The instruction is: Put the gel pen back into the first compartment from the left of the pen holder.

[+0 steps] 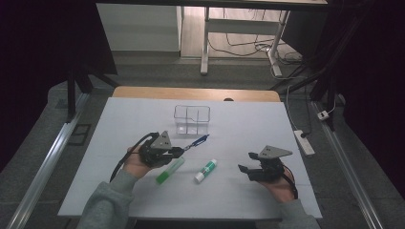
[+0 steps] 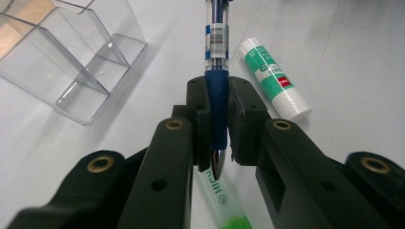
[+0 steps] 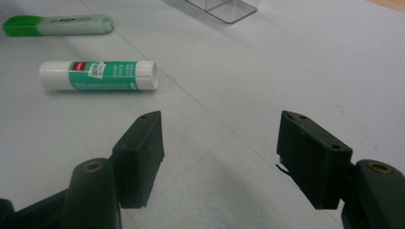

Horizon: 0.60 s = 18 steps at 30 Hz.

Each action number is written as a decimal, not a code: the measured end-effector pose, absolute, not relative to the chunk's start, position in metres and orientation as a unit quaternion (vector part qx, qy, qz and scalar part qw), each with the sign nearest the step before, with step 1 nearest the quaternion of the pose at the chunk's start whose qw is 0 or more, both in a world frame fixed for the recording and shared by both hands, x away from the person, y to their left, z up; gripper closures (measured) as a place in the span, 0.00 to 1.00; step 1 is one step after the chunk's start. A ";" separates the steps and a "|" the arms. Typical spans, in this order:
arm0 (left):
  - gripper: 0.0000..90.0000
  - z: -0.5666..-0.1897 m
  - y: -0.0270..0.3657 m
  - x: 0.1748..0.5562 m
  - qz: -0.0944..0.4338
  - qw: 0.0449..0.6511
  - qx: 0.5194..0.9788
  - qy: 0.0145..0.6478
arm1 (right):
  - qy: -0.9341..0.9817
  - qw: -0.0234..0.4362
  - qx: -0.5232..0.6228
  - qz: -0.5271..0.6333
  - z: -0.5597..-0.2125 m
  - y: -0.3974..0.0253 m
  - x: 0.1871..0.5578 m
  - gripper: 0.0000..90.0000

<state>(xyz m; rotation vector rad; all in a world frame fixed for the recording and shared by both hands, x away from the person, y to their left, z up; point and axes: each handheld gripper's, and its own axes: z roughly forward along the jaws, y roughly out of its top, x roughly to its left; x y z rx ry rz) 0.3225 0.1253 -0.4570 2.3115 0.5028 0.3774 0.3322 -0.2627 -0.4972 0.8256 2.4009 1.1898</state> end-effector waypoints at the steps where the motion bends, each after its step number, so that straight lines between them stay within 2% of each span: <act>1: 0.88 -0.458 0.124 0.323 0.146 0.364 0.899 0.195 | 0.844 0.167 0.290 0.420 -0.497 -0.262 0.332 0.36; 18: 0.88 -0.473 0.101 0.321 0.128 0.337 0.916 0.174 | 0.846 0.174 0.260 0.432 -0.490 -0.245 0.324 0.36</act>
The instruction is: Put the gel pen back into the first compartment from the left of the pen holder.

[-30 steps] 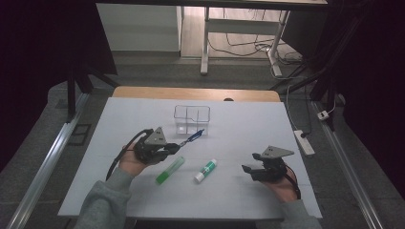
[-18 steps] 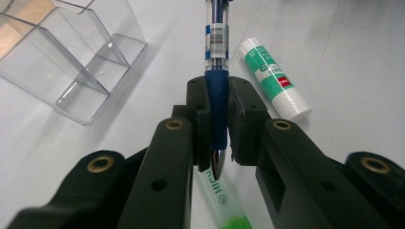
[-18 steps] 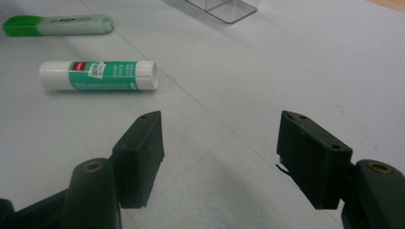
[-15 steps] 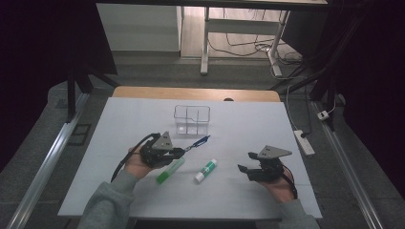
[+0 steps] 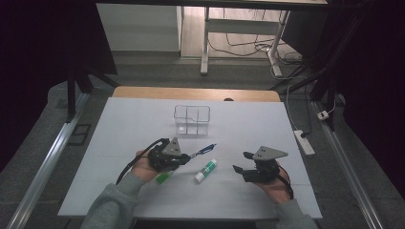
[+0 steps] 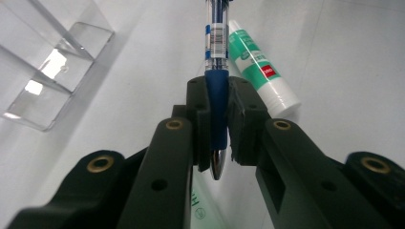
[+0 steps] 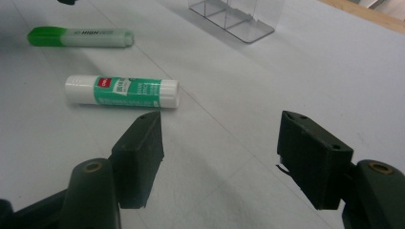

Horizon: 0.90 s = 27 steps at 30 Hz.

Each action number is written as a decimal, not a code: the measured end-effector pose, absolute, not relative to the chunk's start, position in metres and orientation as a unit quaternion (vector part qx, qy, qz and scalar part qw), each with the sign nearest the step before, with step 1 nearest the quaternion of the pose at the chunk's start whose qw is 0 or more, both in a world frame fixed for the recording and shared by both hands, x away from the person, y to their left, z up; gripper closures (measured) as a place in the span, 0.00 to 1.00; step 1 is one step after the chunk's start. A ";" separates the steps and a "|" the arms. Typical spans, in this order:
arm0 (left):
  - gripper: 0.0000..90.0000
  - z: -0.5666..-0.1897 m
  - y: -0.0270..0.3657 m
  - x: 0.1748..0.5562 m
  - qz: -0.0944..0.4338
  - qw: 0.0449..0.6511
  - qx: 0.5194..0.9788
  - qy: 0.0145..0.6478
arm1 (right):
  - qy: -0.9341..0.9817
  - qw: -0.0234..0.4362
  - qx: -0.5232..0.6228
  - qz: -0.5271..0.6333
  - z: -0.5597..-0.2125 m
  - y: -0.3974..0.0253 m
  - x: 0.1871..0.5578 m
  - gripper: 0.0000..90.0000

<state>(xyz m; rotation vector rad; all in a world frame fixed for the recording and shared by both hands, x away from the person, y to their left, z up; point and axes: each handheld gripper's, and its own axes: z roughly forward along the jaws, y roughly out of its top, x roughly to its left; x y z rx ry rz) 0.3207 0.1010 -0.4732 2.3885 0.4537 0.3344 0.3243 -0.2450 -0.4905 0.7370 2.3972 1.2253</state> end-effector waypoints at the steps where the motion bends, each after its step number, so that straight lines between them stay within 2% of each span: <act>1: 0.88 -0.474 0.100 0.321 0.127 0.338 0.916 0.174 | 0.846 0.174 0.258 0.432 -0.490 -0.244 0.324 0.36; 27: 0.88 -0.486 0.083 0.321 0.106 0.313 0.927 0.177 | 0.857 0.179 0.198 0.441 -0.472 -0.206 0.317 0.35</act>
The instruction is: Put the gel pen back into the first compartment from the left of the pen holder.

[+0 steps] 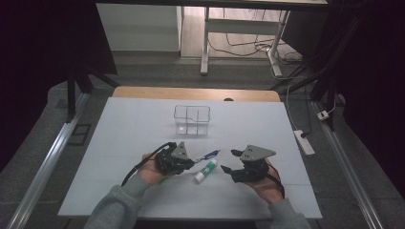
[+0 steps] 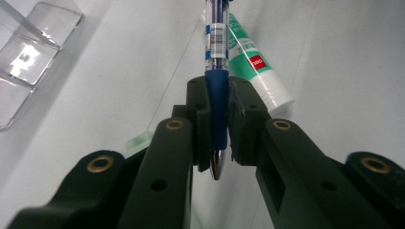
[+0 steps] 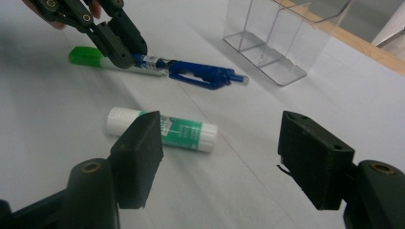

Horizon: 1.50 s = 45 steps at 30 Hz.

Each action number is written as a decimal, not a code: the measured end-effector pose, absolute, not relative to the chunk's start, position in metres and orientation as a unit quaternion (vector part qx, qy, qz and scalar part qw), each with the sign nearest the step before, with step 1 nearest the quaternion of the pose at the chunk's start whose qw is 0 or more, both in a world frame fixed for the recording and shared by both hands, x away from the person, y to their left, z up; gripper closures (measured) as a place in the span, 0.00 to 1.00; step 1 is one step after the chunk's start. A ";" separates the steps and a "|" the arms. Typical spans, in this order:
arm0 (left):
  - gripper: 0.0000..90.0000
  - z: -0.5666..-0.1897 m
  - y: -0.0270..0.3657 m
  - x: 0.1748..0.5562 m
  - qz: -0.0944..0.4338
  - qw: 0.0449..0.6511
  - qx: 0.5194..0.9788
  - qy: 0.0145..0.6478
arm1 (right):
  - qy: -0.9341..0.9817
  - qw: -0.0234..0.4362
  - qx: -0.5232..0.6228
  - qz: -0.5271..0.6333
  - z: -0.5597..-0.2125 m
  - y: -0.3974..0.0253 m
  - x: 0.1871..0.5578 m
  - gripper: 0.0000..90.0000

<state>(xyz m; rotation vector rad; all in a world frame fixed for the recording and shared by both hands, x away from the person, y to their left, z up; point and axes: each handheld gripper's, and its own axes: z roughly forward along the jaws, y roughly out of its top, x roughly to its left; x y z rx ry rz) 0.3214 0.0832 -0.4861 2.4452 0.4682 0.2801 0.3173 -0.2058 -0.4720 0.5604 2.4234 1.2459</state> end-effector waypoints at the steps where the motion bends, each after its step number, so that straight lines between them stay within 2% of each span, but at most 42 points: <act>1: 0.88 -0.486 0.082 0.321 0.106 0.312 0.928 0.176 | 0.858 0.179 0.196 0.439 -0.472 -0.204 0.317 0.35; 17: 0.88 -0.488 0.078 0.320 0.105 0.305 0.931 0.171 | 0.867 0.171 0.169 0.437 -0.468 -0.182 0.320 0.35; 21: 0.88 -0.487 0.076 0.319 0.110 0.293 0.935 0.164 | 0.871 0.183 0.164 0.426 -0.465 -0.178 0.321 0.35; 45: 0.88 -0.481 0.074 0.314 0.108 0.294 0.938 0.147 | 0.917 0.185 0.099 0.340 -0.462 -0.136 0.331 0.38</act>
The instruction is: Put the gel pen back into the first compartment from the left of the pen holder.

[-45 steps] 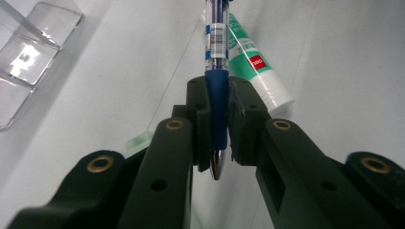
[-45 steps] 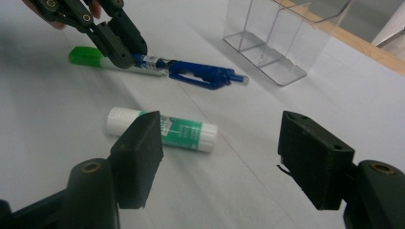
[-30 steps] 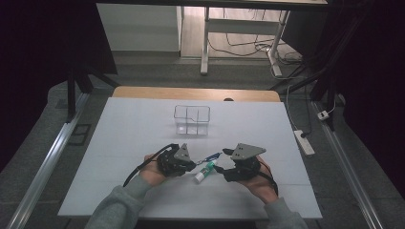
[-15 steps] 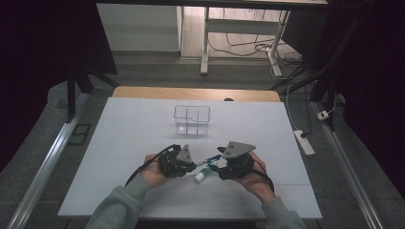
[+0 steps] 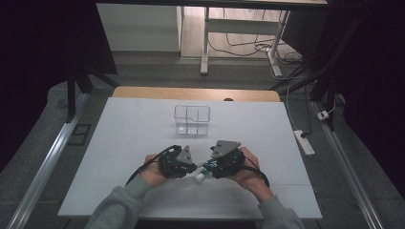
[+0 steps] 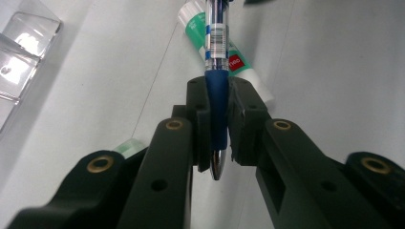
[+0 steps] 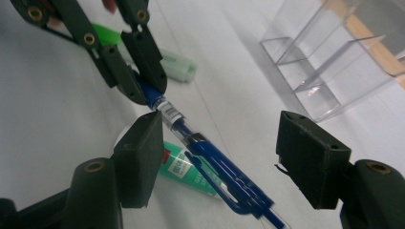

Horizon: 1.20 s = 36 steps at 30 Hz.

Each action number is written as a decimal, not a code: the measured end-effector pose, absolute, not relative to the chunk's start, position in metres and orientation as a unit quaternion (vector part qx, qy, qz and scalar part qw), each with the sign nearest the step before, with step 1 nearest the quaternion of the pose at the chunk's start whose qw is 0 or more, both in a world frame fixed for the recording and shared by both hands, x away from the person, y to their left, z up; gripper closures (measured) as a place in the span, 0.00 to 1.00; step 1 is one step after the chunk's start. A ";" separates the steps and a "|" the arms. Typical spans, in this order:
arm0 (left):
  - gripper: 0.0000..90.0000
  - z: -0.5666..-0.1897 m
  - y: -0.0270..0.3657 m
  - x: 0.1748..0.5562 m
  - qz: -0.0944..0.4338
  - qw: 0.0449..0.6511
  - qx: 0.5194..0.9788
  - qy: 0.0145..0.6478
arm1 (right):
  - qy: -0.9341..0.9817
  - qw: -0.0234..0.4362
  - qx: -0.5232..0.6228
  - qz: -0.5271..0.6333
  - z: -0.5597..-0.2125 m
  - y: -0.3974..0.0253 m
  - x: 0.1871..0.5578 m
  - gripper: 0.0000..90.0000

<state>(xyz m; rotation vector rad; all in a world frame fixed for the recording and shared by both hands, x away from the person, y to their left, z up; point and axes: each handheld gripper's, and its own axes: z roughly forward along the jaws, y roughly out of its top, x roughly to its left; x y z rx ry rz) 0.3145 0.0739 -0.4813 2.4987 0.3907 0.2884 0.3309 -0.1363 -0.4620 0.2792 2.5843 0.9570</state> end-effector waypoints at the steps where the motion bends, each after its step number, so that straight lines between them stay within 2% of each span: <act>1: 0.88 -0.481 0.074 0.314 0.108 0.294 0.938 0.147 | 0.921 0.183 0.094 0.330 -0.463 -0.135 0.331 0.39; 5: 0.88 -0.481 0.075 0.314 0.107 0.296 0.938 0.147 | 0.934 0.179 0.081 0.299 -0.467 -0.132 0.331 0.46; 11: 0.88 -0.480 0.073 0.312 0.103 0.294 0.941 0.130 | 0.943 0.182 0.059 0.273 -0.470 -0.134 0.329 0.63; 22: 0.84 -0.478 0.076 0.310 0.115 0.303 0.938 0.120 | 0.955 0.150 0.011 0.254 -0.474 -0.133 0.327 0.79; 25: 0.77 -0.474 0.081 0.312 0.123 0.324 0.928 0.140 | 0.955 0.136 0.006 0.262 -0.475 -0.133 0.326 0.83; 30: 0.57 -0.475 0.088 0.318 0.126 0.346 0.911 0.188 | 0.947 0.130 0.026 0.293 -0.472 -0.138 0.329 0.83; 36: 0.41 -0.474 0.095 0.322 0.126 0.378 0.884 0.244 | 0.939 0.142 0.055 0.309 -0.472 -0.147 0.333 0.83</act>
